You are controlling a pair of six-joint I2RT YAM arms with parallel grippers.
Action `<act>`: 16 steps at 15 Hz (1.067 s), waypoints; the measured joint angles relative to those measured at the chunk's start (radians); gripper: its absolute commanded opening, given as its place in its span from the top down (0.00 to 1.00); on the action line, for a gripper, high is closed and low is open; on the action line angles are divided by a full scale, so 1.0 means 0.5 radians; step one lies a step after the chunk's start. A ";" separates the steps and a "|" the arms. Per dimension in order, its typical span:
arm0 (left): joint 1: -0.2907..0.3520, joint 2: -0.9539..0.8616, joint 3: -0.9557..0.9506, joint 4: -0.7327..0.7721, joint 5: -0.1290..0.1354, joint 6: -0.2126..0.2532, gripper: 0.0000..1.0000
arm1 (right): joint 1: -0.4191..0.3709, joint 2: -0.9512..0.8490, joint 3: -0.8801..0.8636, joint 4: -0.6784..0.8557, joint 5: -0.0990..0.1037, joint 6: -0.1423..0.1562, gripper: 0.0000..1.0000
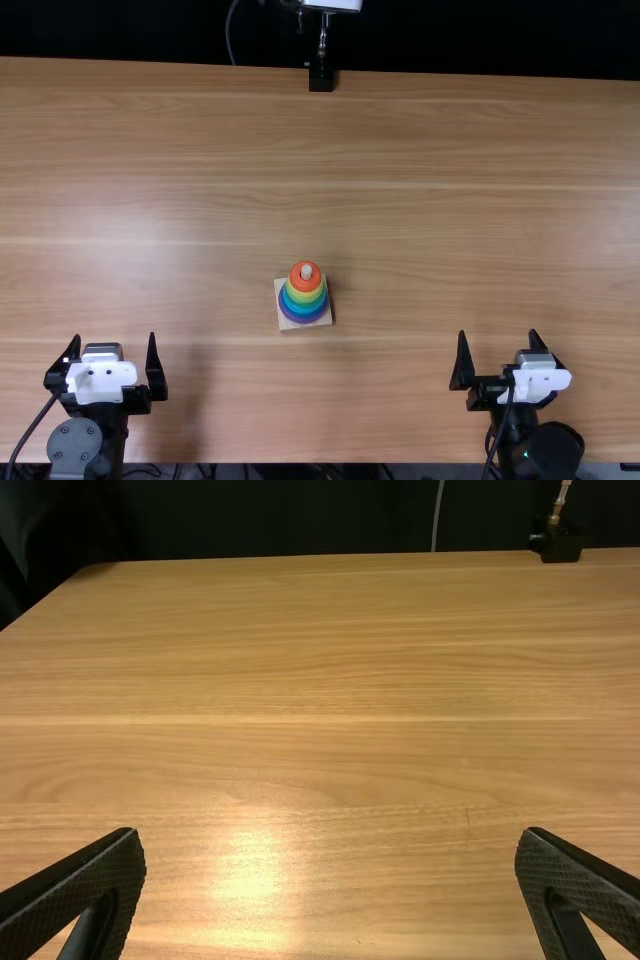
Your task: Build the Hanoi tower: stack the rings onto the peg from bottom to top in this color order: purple, dark blue, light blue, dark green, light green, yellow, orange.
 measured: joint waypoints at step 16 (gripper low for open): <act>0.000 0.000 0.000 -0.001 0.000 -0.001 0.00 | 0.001 0.000 0.022 -0.066 0.001 -0.002 0.00</act>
